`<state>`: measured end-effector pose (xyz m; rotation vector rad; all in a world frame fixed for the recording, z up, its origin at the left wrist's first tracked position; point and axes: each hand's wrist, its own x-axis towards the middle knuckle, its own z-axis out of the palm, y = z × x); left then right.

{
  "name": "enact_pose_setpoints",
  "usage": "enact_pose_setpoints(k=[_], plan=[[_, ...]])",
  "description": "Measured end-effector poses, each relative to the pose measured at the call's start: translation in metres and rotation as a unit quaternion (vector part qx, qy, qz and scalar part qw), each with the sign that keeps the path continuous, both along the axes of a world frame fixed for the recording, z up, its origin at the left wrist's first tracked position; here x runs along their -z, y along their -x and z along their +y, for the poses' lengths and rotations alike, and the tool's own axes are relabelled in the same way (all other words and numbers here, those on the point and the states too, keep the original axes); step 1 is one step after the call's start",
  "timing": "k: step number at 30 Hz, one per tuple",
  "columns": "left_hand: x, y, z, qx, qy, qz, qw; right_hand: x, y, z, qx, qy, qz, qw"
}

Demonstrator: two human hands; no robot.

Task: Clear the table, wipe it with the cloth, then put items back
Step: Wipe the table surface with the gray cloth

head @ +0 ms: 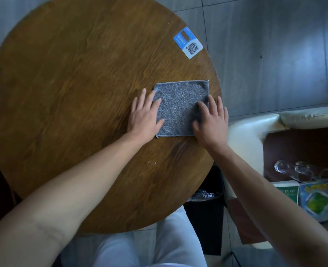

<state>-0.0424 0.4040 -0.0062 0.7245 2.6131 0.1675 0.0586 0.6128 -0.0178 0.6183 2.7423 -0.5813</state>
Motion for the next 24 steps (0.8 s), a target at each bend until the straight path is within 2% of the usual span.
enact_pose_setpoints(k=[2, 7, 10, 15, 19, 24], plan=[[0.003, 0.005, -0.001, 0.047, 0.042, -0.014, 0.998, 0.003, -0.002, 0.000, -0.009, -0.006, -0.017, 1.000], [0.001, 0.015, -0.006, 0.082, 0.049, -0.027, 0.995, 0.002, -0.004, 0.002, -0.018, -0.006, -0.040, 0.999], [-0.009, 0.015, -0.007, 0.065, -0.001, -0.001, 0.998, -0.006, 0.000, 0.003, -0.008, 0.004, -0.033, 0.999], [-0.027, 0.011, -0.012, 0.036, -0.101, 0.044, 0.993, -0.038, 0.005, 0.002, 0.077, 0.009, 0.048, 0.996], [-0.042, 0.000, -0.025, -0.004, -0.187, 0.084, 0.979, -0.062, -0.012, -0.004, 0.109, 0.055, 0.094, 0.988], [-0.060, -0.028, -0.054, -0.006, -0.142, 0.088, 0.986, -0.080, -0.050, -0.026, 0.139, 0.084, 0.075, 0.984]])
